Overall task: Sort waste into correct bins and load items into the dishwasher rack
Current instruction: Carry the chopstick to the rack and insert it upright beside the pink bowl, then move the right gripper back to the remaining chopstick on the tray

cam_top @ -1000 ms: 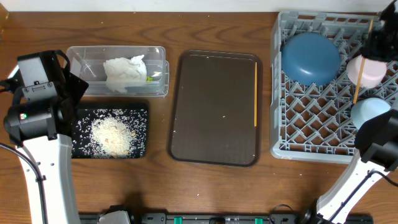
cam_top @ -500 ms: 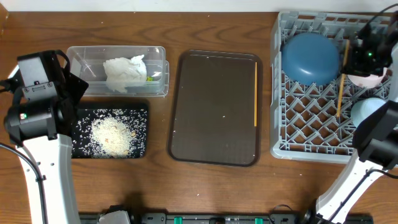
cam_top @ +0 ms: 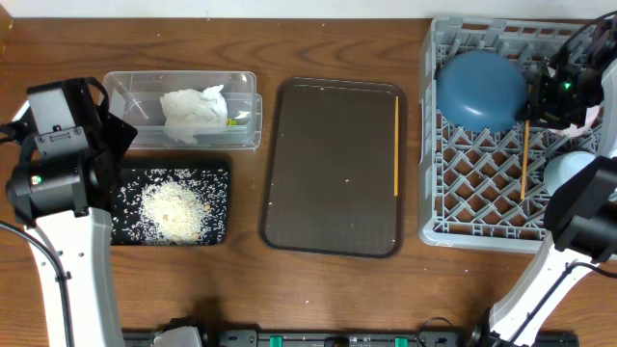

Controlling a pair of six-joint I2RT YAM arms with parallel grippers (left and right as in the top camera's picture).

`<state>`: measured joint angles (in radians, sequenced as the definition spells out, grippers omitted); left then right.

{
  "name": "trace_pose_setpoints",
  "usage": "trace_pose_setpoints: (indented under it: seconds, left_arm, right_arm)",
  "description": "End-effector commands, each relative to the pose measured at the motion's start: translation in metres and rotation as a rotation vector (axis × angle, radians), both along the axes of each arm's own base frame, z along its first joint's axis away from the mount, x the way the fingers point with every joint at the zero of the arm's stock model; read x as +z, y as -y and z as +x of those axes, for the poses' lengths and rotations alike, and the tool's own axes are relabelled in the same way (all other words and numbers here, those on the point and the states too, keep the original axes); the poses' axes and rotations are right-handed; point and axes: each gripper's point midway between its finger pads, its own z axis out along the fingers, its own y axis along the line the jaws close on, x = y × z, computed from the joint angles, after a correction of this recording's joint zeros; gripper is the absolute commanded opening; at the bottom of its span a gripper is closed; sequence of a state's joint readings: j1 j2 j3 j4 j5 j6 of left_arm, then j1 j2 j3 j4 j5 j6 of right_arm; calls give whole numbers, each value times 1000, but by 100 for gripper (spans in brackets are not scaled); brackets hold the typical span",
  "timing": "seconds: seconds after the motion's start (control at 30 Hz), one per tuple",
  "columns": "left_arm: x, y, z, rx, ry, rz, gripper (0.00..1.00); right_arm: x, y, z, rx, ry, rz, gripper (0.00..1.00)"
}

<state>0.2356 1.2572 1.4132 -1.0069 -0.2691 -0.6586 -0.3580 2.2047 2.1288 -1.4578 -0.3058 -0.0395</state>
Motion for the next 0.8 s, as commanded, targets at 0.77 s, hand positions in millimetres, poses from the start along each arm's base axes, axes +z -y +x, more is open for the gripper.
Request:
trace_pose_setpoints:
  seconds: [0.77]
  left_arm:
    - [-2, -5, -2, 27, -7, 8, 90]
  right_arm:
    - [-27, -265, 27, 202, 107, -406, 50]
